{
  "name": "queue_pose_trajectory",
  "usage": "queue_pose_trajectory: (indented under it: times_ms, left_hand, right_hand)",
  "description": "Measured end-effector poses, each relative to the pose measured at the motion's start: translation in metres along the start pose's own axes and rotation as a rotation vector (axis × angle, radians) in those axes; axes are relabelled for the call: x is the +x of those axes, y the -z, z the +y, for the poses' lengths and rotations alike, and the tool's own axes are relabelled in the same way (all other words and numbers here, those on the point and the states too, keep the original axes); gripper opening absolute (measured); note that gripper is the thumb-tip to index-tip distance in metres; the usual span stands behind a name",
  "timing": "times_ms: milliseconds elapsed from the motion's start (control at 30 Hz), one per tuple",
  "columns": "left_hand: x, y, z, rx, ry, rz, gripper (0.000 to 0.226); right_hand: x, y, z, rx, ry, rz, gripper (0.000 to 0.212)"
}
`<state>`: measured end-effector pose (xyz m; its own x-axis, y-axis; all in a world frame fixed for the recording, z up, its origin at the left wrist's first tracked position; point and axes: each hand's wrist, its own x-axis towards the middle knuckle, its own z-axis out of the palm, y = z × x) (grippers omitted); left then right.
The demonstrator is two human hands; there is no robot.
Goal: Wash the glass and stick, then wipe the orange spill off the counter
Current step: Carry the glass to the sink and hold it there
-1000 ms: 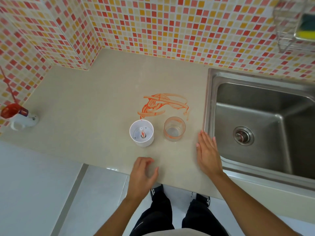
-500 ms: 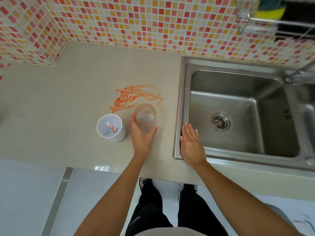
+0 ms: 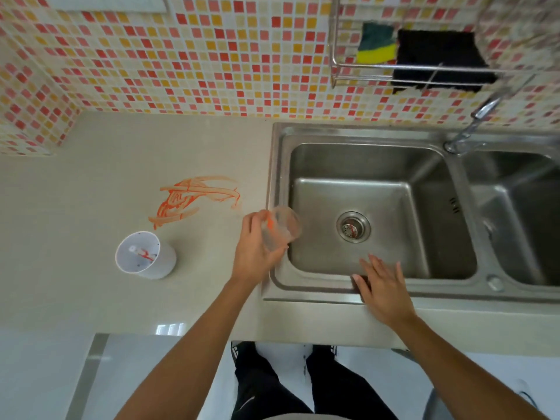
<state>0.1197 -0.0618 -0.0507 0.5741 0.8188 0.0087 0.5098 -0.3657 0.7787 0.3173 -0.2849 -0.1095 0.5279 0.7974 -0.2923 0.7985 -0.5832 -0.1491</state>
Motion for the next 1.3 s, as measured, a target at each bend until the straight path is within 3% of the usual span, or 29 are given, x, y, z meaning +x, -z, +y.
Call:
queue_pose_trajectory:
  times_ms: [233, 533, 900, 1000, 1100, 1200, 1300]
  left_hand:
    - [0.020, -0.076, 0.023, 0.253, -0.070, -0.223, 0.076]
    - [0.032, -0.126, 0.028, 0.788, -0.308, -0.382, 0.069]
    - [0.030, -0.135, 0.040, 1.126, -0.549, -0.342, 0.052]
    - [0.031, -0.131, 0.049, 1.154, -0.484, -0.312, 0.046]
    - [0.034, -0.128, 0.060, 1.085, -0.345, -0.318, 0.069]
    - [0.050, -0.133, 0.083, 0.844, -0.247, -0.185, 0.061]
    - [0.075, -0.145, 0.114, 0.609, -0.264, -0.159, 0.072]
  right_hand:
    - [0.006, 0.013, 0.053, -0.003, -0.040, -0.086, 0.073]
    - [0.011, 0.006, 0.059, -0.023, -0.040, -0.159, 0.076]
    - [0.013, 0.002, 0.061, -0.022, -0.042, -0.176, 0.077]
    - [0.010, 0.006, 0.061, 0.012, -0.025, -0.187, 0.076]
    - [0.013, 0.012, 0.066, 0.207, -0.018, -0.171, 0.076]
    - [0.035, 0.035, 0.087, 0.501, -0.102, -0.040, 0.076]
    - [0.078, 0.078, 0.127, 0.680, -0.266, 0.149, 0.072]
